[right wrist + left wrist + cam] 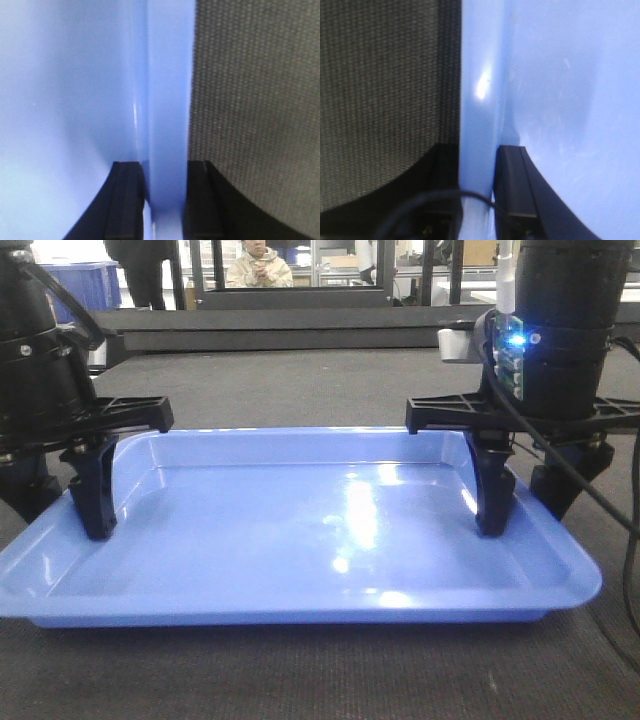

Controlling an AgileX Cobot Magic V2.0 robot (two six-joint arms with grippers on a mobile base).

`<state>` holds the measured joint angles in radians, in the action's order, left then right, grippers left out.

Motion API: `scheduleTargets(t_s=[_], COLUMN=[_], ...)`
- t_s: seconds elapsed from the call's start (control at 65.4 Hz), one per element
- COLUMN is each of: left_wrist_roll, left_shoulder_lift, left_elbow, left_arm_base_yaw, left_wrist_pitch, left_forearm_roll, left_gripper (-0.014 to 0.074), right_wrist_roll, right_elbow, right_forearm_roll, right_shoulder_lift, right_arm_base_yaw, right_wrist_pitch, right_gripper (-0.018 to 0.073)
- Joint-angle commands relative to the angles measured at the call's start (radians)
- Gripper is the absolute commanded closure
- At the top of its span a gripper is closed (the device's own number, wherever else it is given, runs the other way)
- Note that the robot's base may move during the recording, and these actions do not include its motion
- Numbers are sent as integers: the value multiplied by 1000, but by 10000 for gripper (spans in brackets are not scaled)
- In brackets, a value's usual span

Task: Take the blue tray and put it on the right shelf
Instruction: 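Close both grippers on the opposite side rims of the blue tray, then lift the blue tray off the table with both grippers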

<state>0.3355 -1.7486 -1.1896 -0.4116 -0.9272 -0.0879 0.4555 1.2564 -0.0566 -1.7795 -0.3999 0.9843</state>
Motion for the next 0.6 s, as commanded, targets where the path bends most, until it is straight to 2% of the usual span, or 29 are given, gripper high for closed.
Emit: scheduleTargets(t_s=[0.0, 0.092, 0.229, 0.306, 0.398, 0.428, 0.474, 0.581], left_wrist_roll=[5, 38, 125, 193, 355, 385, 397, 404], left_shoulder_lift=[57, 113, 223, 262, 298, 308, 322, 353], left_elbow=[-66, -87, -87, -87, -87, -87, -87, -81], left_arm_base_yaw=[-2, -11, -78, -133, -215, -245, -278, -351], left_wrist_pitch=[-60, -86, -99, -123, -214, -252, -278, -281], left_forearm_roll=[8, 8, 25, 88, 241, 272, 289, 272], left_gripper=[595, 595, 594, 594, 594, 595, 595, 594], right_wrist_roll=[1, 11, 27, 45, 102, 121, 147, 191], right_elbow=[64, 87, 65, 26, -43, -74, -111, -185], right_forearm_roll=[20, 28, 38, 39, 57, 71, 85, 85], right_shoulder_lift=[91, 155, 247, 292, 370, 394, 429, 511], right_arm_base_yaw=[3, 3, 1, -4, -25, -41, -64, -120], right_wrist_pitch=[40, 27, 58, 63, 47, 40, 28, 12], right_gripper=[340, 340, 340, 340, 340, 340, 340, 340])
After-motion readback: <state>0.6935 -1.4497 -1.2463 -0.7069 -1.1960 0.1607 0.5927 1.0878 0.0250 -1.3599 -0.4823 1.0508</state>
